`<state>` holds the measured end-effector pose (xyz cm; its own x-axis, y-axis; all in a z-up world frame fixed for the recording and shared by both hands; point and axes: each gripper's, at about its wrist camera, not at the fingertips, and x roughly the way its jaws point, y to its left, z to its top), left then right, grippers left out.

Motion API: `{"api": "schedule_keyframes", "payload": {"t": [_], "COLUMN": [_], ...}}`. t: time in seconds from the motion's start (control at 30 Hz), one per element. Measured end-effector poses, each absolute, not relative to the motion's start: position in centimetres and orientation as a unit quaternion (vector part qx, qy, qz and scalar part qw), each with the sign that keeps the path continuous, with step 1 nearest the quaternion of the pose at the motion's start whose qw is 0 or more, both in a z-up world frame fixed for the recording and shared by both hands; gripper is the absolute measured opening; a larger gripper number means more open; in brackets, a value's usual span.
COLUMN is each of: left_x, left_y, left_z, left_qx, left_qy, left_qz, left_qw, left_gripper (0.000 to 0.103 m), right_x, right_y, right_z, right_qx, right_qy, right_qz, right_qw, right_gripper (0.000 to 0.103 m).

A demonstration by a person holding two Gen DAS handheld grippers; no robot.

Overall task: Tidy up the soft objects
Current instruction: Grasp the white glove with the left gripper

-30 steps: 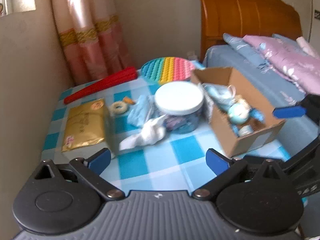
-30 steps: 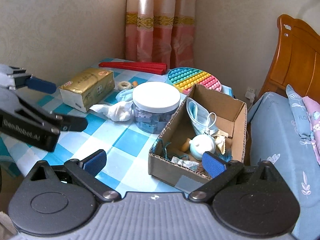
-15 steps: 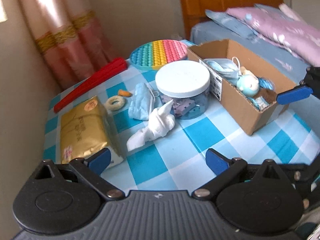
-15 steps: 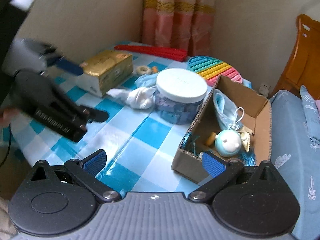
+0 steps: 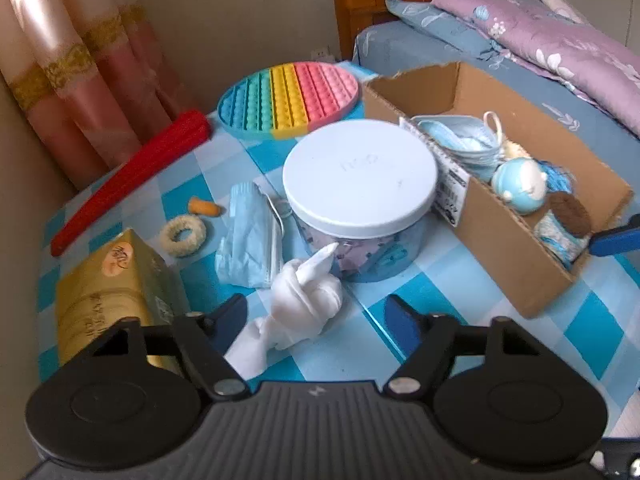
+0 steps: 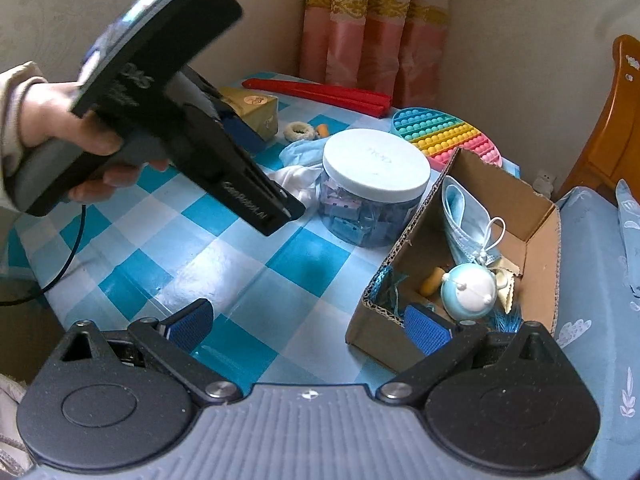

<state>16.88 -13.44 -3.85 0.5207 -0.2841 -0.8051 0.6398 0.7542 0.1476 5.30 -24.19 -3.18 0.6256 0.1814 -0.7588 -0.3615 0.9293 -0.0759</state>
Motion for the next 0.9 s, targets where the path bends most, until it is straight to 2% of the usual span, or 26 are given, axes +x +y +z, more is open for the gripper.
{"api": "schedule_keyframes", "payload": {"t": [0.03,0.3,0.57,0.63,0.9], "left_x": [17.2,18.2,19.0,19.2,18.7], "left_y": [-13.5,-14.0,-14.6,-14.6,-14.4], "left_z": [-4.1,-4.9,-5.9,-6.0,-5.0], "left_qx": [0.216,0.207,0.212,0.210,0.208], "left_qy": [0.412,0.420,0.433,0.435,0.443], "left_qz": [-0.272,-0.261,-0.243,-0.241,-0.232], "left_qw": [0.843,0.844,0.842,0.842,0.840], "left_gripper": [0.066,0.065,0.049,0.042,0.040], "right_x": [5.3,5.4,5.2,5.2,4.9], "right_y": [-24.2,-24.5,-24.5,-24.5,-24.8], "right_z": [-3.2,-2.8,-2.4,-2.3,-2.0], "right_qx": [-0.111,-0.104,-0.101,-0.102,-0.092], "right_qy": [0.405,0.398,0.391,0.390,0.386], "right_qz": [0.153,0.160,0.161,0.161,0.162], "right_qw": [0.895,0.897,0.901,0.901,0.903], "right_gripper": [0.103,0.103,0.103,0.103,0.103]}}
